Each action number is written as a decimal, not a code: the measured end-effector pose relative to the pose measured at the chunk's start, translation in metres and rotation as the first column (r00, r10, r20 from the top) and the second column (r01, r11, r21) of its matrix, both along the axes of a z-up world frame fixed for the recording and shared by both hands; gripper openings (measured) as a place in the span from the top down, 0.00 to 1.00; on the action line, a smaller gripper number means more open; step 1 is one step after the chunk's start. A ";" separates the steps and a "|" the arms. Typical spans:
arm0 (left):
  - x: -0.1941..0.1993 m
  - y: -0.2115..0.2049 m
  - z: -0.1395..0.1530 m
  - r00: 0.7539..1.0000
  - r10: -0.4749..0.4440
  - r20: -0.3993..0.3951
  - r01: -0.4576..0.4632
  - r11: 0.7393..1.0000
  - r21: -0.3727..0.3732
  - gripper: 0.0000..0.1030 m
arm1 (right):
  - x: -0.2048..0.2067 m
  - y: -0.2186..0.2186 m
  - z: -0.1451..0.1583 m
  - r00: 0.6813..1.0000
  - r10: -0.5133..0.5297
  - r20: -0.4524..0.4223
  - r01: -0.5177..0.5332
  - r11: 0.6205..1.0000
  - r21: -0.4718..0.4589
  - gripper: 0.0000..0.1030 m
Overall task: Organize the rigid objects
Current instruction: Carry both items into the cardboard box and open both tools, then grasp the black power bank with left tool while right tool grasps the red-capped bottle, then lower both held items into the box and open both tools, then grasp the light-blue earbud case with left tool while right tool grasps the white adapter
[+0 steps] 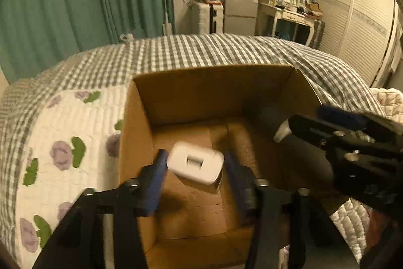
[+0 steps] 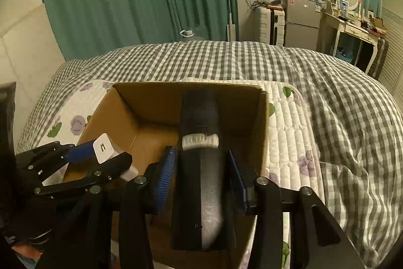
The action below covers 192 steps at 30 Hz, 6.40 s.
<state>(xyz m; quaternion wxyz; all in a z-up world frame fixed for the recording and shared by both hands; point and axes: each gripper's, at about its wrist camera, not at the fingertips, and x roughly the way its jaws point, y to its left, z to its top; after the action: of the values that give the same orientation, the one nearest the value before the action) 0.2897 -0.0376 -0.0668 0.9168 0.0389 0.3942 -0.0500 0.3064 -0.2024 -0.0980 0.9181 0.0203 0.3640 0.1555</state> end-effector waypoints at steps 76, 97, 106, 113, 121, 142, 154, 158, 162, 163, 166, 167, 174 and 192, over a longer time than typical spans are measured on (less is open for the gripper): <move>-0.190 -0.041 -0.078 0.968 0.013 -0.249 -0.009 1.000 0.019 0.61 | -0.178 -0.024 -0.037 0.978 0.116 -0.175 -0.150 0.969 -0.196 0.65; -0.173 -0.020 0.055 0.997 -0.010 0.076 0.009 1.000 0.003 0.62 | -0.164 -0.005 0.075 0.992 0.117 0.051 -0.106 0.977 -0.183 0.65; -0.091 -0.003 0.062 0.995 0.032 0.100 -0.035 0.999 0.032 0.62 | -0.095 0.007 0.086 0.988 0.122 0.089 -0.111 0.986 -0.122 0.65; -0.028 -0.001 0.031 0.998 -0.001 0.062 -0.001 1.000 0.032 0.61 | -0.027 0.023 0.059 0.992 0.115 0.045 -0.110 0.988 -0.110 0.65; 0.003 -0.005 -0.006 0.999 -0.033 0.015 0.033 0.999 0.034 0.61 | 0.026 0.030 0.008 0.995 0.094 -0.027 -0.097 0.987 -0.127 0.65; -0.127 0.004 0.103 0.986 -0.037 0.165 0.021 0.995 0.095 0.27 | -0.116 -0.020 0.135 0.990 0.026 0.136 -0.013 0.996 -0.091 0.22; -0.191 0.026 0.066 0.993 0.050 0.107 -0.060 0.994 0.087 0.21 | -0.194 -0.003 0.106 0.989 0.092 0.112 -0.069 0.978 -0.198 0.11; -0.189 0.025 0.030 0.996 0.067 0.051 -0.071 0.993 0.097 0.21 | -0.185 -0.004 0.055 0.994 0.110 0.008 -0.106 0.974 -0.199 0.11; -0.177 0.027 -0.013 0.995 0.086 -0.053 -0.081 0.993 0.083 0.21 | -0.170 -0.003 0.007 0.990 0.113 -0.085 -0.129 0.966 -0.222 0.11; -0.174 0.028 -0.021 0.993 0.089 -0.072 -0.083 0.993 0.080 0.21 | -0.167 -0.003 -0.004 0.988 0.115 -0.107 -0.137 0.965 -0.226 0.11; -0.162 0.026 -0.048 0.983 0.108 -0.148 -0.098 0.993 0.072 0.21 | -0.155 -0.002 -0.031 0.979 0.123 -0.163 -0.160 0.958 -0.237 0.11; -0.157 0.025 -0.056 0.978 0.115 -0.172 -0.104 0.992 0.073 0.21 | -0.151 -0.002 -0.037 0.976 0.123 -0.179 -0.164 0.958 -0.234 0.11; -0.146 0.023 -0.091 0.964 0.134 -0.231 -0.117 0.989 0.086 0.24 | -0.137 -0.011 -0.074 0.951 0.123 -0.284 -0.170 0.974 -0.148 0.11; -0.161 0.022 -0.056 0.981 0.069 -0.184 -0.074 0.997 -0.016 0.51 | -0.132 0.031 -0.110 0.903 0.169 -0.395 -0.298 0.909 -0.291 0.21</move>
<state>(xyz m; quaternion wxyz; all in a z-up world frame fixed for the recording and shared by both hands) 0.1290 -0.0159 -0.1230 0.8783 0.0097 0.4774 -0.0248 0.1739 -0.1717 -0.2081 0.7987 -0.1569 0.5478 0.1933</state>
